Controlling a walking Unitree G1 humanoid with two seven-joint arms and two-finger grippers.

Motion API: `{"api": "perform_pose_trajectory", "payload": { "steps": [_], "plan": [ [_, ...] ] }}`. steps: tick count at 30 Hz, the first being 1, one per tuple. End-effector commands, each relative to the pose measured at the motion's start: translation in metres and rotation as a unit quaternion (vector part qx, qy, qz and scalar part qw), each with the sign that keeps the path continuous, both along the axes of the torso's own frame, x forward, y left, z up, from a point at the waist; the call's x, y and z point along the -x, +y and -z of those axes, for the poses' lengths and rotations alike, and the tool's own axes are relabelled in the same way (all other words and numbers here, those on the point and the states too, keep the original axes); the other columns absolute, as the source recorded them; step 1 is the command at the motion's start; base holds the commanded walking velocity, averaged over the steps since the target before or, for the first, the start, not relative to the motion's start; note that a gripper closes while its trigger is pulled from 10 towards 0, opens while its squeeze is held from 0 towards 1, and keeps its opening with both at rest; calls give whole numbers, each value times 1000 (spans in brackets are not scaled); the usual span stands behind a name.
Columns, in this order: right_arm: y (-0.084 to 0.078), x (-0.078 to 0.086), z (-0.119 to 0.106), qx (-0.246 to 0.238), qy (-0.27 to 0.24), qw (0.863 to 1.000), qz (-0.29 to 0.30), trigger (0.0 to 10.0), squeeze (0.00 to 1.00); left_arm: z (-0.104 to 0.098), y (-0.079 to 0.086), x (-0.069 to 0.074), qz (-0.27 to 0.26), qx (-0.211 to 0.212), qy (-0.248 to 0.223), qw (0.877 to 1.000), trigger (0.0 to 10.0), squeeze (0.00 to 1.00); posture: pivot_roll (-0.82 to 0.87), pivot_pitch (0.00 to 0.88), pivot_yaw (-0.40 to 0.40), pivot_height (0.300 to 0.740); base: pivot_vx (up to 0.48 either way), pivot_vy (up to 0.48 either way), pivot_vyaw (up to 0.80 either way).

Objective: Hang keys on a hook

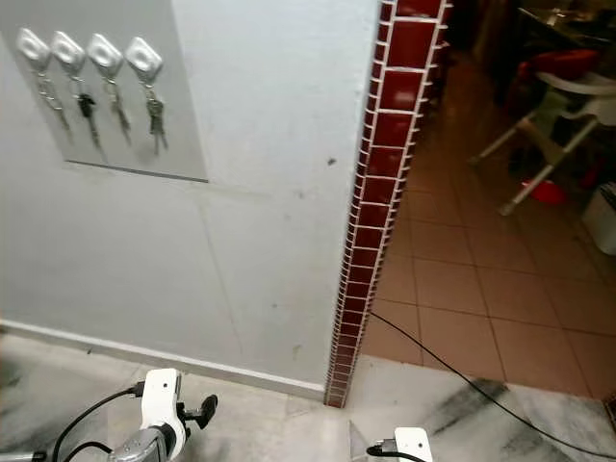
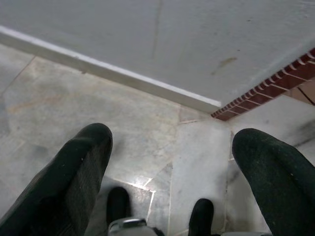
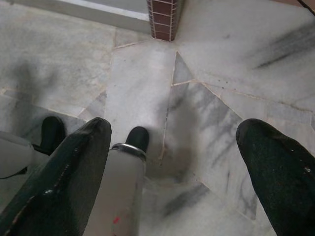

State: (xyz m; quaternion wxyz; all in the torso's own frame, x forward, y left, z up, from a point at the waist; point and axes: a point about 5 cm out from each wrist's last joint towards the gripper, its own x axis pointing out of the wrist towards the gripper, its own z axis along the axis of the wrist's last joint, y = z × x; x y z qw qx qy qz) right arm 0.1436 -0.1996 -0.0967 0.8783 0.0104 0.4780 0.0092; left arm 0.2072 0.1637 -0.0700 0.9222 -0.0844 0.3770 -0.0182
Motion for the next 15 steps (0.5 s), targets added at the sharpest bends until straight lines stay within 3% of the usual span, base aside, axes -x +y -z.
{"api": "perform_pose_trajectory", "payload": {
  "steps": [1,3,9,15],
  "plan": [
    [1,-5,-2,-1,-7,1000,-1,10000,0,-1,4,-2,-12,1,-1,1000,10000,0,4,0,-26,740,0,0,0],
    [2,-5,-2,0,-7,1000,-1,10000,0,-1,4,-2,-14,2,1,1000,10000,0,5,0,-26,740,0,0,0],
    [2,-5,-2,0,-6,1000,0,10000,0,-1,4,-3,-13,3,2,1000,10000,0,6,0,-25,740,0,477,0],
    [3,-5,-2,-1,-6,1000,-1,10000,0,-2,4,-4,-5,-3,0,1000,10000,0,8,0,-25,740,0,0,0]
  ]
}}
